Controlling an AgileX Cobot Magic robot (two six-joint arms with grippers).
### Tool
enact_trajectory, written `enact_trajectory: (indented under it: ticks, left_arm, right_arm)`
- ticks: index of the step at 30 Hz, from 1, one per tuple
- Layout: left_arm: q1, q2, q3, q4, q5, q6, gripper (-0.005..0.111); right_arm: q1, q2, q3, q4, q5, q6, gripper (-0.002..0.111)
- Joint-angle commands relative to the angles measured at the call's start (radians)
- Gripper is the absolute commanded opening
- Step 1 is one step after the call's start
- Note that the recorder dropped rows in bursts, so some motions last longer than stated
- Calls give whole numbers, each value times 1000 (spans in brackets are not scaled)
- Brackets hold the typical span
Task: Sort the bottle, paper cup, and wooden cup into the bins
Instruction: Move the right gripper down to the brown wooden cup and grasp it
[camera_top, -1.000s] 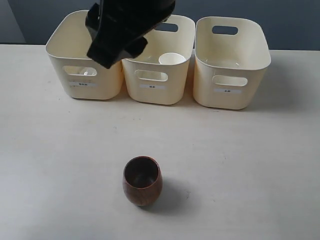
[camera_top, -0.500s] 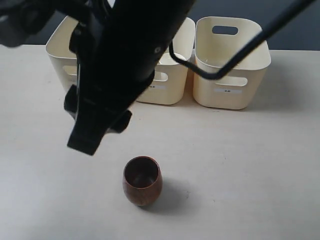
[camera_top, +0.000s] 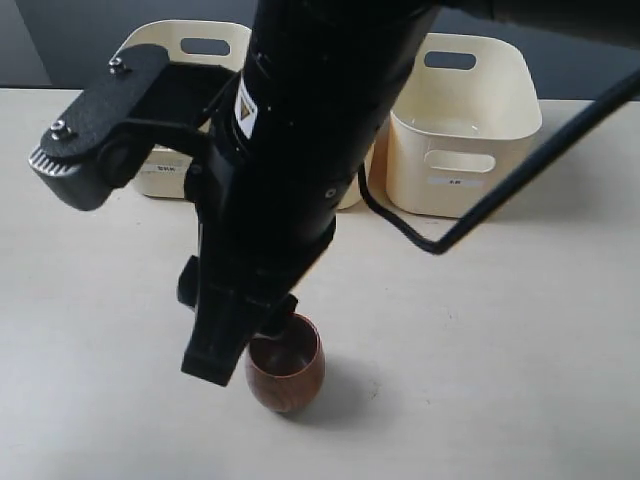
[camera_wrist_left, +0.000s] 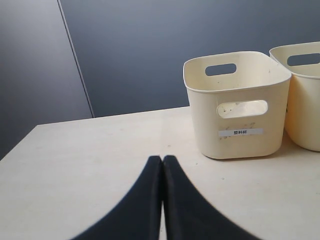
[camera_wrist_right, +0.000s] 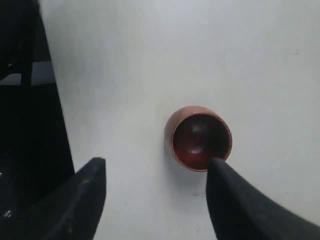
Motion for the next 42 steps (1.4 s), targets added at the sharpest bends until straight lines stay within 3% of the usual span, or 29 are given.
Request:
enact_trajectory:
  ticks: [1,12,31,37,42]
  left_arm:
    - [0,-5,2,0,-5,-1,0]
    - [0,-5,2,0,-5,-1,0]
    - [0,-5,2,0,-5,-1,0]
    - [0,-5,2,0,-5,-1,0]
    - [0,-5,2,0,-5,-1,0]
  right_arm:
    - [9,-9,33,-7,0,2,57]
    - [9,-5,39,-14,0,-95,57]
    - [7,201,39,-72,-47,-102,56]
    - [7,201,58,-83,-42,-94,44]
    - [7,201,104,-83,-84,-87,52]
